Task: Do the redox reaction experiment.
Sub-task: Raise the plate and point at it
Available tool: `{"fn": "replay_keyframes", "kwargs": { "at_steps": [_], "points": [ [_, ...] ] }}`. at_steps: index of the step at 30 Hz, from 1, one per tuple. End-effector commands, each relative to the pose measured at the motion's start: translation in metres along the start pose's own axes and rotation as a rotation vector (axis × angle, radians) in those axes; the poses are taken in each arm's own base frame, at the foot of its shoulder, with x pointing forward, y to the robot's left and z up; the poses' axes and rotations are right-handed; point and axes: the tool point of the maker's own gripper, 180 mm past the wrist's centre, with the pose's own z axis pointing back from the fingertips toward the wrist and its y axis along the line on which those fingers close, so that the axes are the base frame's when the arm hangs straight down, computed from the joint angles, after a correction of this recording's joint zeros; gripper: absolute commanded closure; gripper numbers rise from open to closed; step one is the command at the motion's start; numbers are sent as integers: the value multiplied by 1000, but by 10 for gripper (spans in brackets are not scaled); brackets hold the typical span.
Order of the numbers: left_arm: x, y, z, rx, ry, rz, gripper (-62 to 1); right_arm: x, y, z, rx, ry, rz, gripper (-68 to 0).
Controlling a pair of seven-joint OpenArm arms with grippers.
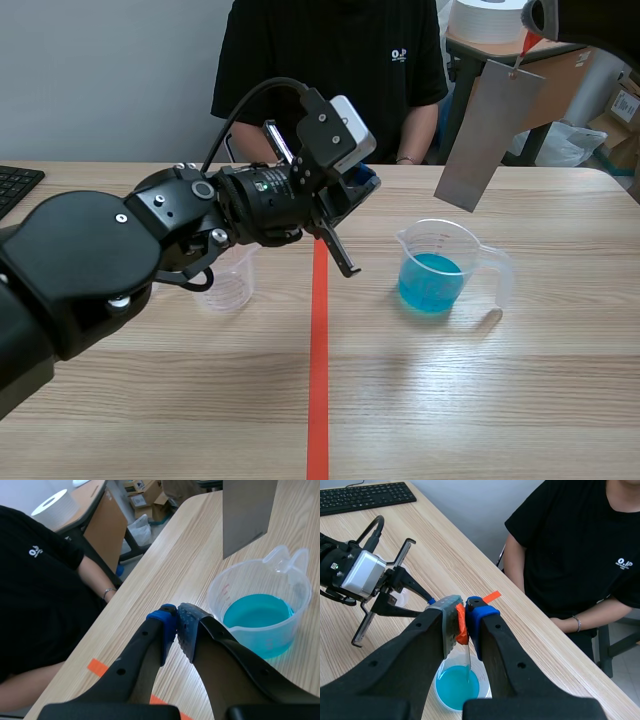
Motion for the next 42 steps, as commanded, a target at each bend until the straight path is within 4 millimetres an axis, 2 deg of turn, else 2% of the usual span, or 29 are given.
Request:
{"fn": "replay_keyframes", "kwargs": {
  "at_steps": [1,16,25,42],
  "points": [
    [19,5,-6,9,-57,-8,-47,17,-3,3,-2,-43,30,-15],
    [43,-11,-35,-9,-118,33,-47,17,-3,3,-2,-43,30,-15],
    [36,-14,-38,-13,-99,18,-47,17,-3,3,-2,-43,30,-15],
    [36,-14,-38,-13,-99,18,-47,17,-3,3,-2,-43,30,-15]
  ]
}}
